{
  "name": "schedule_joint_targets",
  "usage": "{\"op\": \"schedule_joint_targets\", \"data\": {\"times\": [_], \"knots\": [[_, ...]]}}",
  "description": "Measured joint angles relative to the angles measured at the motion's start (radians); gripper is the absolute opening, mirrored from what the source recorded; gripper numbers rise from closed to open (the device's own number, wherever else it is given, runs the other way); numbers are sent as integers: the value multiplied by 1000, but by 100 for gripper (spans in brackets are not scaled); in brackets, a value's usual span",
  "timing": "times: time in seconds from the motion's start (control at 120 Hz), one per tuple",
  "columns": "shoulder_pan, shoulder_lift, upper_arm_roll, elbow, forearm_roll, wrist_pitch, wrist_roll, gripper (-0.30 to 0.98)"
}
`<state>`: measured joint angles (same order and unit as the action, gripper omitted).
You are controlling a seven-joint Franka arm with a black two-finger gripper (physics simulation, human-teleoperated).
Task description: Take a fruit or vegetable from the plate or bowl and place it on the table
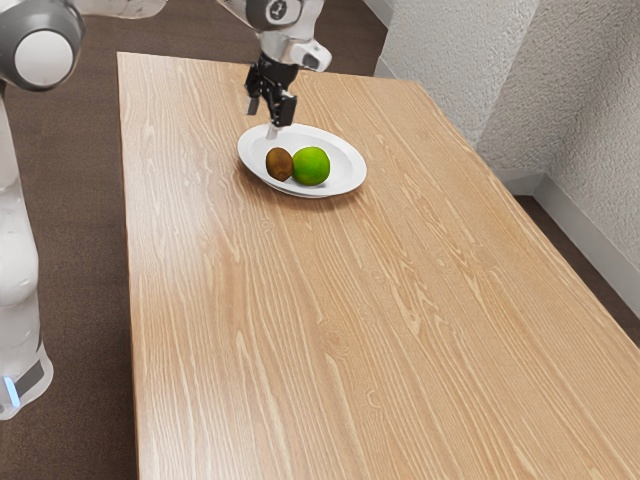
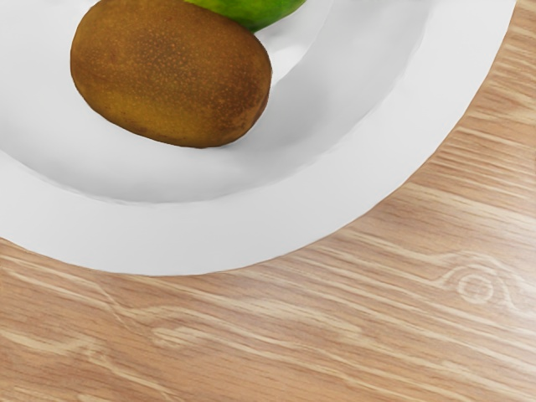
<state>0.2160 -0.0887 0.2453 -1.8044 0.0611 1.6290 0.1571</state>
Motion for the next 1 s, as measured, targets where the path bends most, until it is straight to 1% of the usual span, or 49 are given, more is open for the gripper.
{"op": "schedule_joint_targets", "data": {"times": [0.192,0.4,0.575,0.692,0.758,0.867,1.0], "knots": [[-4,9,4,-18,36,33,115,69],[19,8,80,-23,44,46,213,69],[16,8,93,-22,46,50,275,69],[12,11,93,-16,45,77,309,69],[18,44,92,8,42,95,325,69],[23,88,86,36,21,123,348,69],[16,105,83,51,1,150,372,69]]}}
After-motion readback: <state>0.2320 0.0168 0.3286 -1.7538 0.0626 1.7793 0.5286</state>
